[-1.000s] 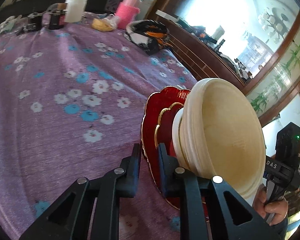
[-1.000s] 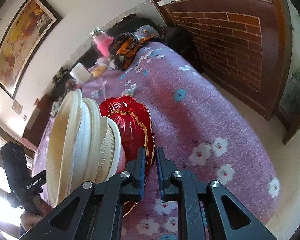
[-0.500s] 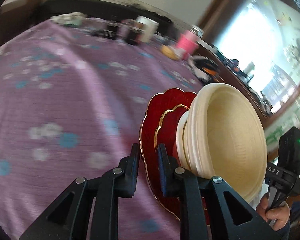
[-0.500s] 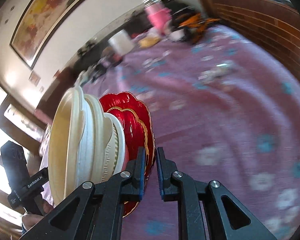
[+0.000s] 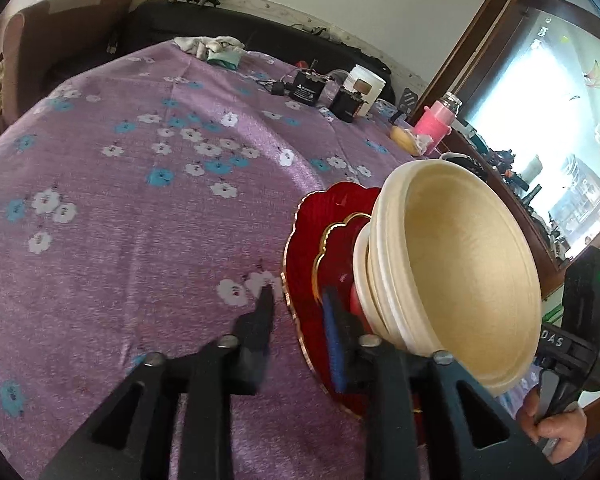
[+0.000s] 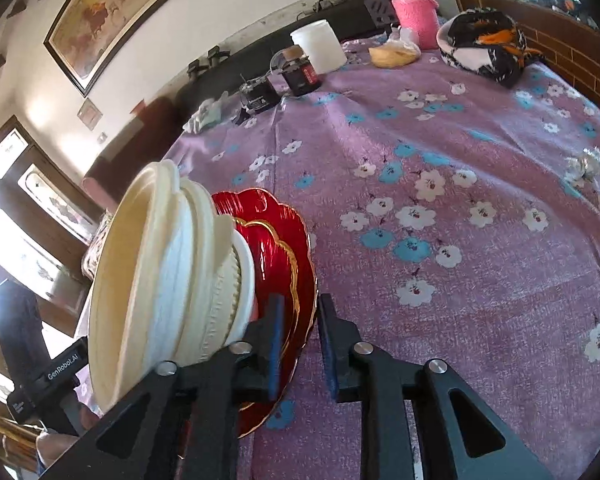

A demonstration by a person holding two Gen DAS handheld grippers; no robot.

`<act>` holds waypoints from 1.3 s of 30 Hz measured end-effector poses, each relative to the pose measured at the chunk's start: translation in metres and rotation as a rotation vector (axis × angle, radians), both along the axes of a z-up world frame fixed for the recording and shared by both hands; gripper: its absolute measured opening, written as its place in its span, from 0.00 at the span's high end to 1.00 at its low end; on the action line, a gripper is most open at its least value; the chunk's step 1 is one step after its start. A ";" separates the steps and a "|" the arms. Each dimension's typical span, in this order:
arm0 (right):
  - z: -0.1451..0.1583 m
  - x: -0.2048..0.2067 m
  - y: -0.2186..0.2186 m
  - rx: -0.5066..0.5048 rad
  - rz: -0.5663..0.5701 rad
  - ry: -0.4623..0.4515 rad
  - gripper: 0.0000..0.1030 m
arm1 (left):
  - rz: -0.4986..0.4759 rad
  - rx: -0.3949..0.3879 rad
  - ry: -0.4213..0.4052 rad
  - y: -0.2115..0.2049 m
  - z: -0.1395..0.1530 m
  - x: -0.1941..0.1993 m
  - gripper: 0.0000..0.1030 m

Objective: Organize plates and bowls

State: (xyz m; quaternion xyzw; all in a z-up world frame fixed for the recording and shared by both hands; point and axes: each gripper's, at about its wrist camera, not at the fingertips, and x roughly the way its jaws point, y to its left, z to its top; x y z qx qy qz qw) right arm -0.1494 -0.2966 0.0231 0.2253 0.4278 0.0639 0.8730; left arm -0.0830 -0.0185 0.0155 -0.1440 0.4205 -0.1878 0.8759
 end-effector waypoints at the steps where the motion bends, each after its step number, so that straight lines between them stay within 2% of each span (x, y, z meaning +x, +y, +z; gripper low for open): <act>1: 0.000 -0.001 -0.001 0.005 -0.001 0.003 0.73 | 0.004 0.002 -0.012 0.003 0.002 -0.004 0.63; 3: 0.002 -0.007 -0.006 -0.001 -0.019 -0.006 0.67 | 0.019 0.018 -0.016 0.007 0.004 -0.008 0.50; 5: 0.007 -0.017 -0.011 -0.003 -0.037 -0.020 0.59 | 0.037 0.018 -0.029 0.017 0.008 -0.019 0.49; 8: 0.021 -0.039 -0.011 -0.033 -0.050 -0.057 0.58 | 0.067 0.031 -0.072 0.026 0.017 -0.045 0.49; 10: 0.032 -0.058 -0.007 -0.043 -0.046 -0.091 0.56 | 0.072 0.038 -0.127 0.023 0.026 -0.074 0.45; 12: 0.040 -0.075 0.000 -0.063 -0.033 -0.122 0.50 | 0.073 0.062 -0.186 0.015 0.034 -0.101 0.31; 16: 0.055 -0.121 0.022 -0.096 -0.005 -0.196 0.38 | 0.045 0.171 -0.374 -0.017 0.049 -0.170 0.22; 18: 0.060 -0.150 0.031 -0.125 -0.012 -0.240 0.32 | 0.043 0.180 -0.422 -0.026 0.051 -0.192 0.15; 20: 0.063 -0.183 0.041 -0.187 -0.045 -0.293 0.15 | 0.048 0.184 -0.469 -0.034 0.054 -0.214 0.09; 23: 0.066 -0.223 0.052 -0.277 -0.081 -0.388 0.11 | 0.095 0.231 -0.526 -0.039 0.059 -0.233 0.00; 28: 0.072 -0.255 0.059 -0.275 -0.123 -0.457 0.06 | 0.169 0.309 -0.484 -0.036 0.063 -0.236 0.00; 32: 0.080 -0.260 0.072 -0.310 -0.122 -0.481 0.03 | 0.208 0.429 -0.383 -0.036 0.057 -0.226 0.00; 35: 0.084 -0.262 0.084 -0.344 -0.109 -0.494 0.01 | 0.231 0.506 -0.349 -0.035 0.049 -0.219 0.00; 36: 0.085 -0.261 0.087 -0.353 -0.109 -0.496 0.01 | 0.227 0.519 -0.347 -0.034 0.047 -0.219 0.00; 39: 0.082 -0.258 0.093 -0.374 -0.120 -0.500 0.01 | 0.221 0.487 -0.368 -0.028 0.042 -0.218 0.00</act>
